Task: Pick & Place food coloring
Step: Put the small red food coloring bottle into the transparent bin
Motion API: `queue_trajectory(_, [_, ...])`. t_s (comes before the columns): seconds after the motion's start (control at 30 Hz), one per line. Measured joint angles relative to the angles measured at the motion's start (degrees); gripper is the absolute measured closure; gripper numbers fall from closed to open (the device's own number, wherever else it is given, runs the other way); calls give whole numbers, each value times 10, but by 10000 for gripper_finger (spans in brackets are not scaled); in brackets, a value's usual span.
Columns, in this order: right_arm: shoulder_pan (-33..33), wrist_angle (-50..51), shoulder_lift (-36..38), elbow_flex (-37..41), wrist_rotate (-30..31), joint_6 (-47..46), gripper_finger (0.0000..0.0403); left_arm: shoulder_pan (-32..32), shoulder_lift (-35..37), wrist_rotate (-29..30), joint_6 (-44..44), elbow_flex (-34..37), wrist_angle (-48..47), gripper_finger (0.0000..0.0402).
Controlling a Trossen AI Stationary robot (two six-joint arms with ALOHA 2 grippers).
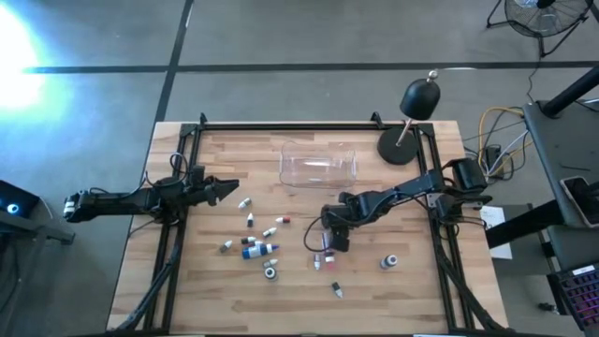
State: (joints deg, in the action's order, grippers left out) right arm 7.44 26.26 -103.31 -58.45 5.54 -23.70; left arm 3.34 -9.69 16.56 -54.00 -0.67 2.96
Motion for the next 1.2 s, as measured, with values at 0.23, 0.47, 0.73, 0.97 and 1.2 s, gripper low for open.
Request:
queue_trajectory(0.23, [0, -1, 0, 9, 23, -62, 289, 0, 0, 0, 0, 0, 0, 216])
queue_trajectory(0.47, [-2, -1, 1, 14, 38, -116, 349, 0, 0, 0, 0, 0, 0, 216])
queue_trajectory(0.73, [-1, 6, 67, 10, 44, -110, 357, 0, 0, 0, 0, 0, 0, 216])
queue_trajectory(0.97, [-21, 47, 202, 8, 213, -182, 354, 0, 0, 0, 0, 0, 0, 216])
queue_trajectory(1.2, [-125, 77, 254, 9, 199, -214, 303, 0, 0, 0, 0, 0, 0, 216])
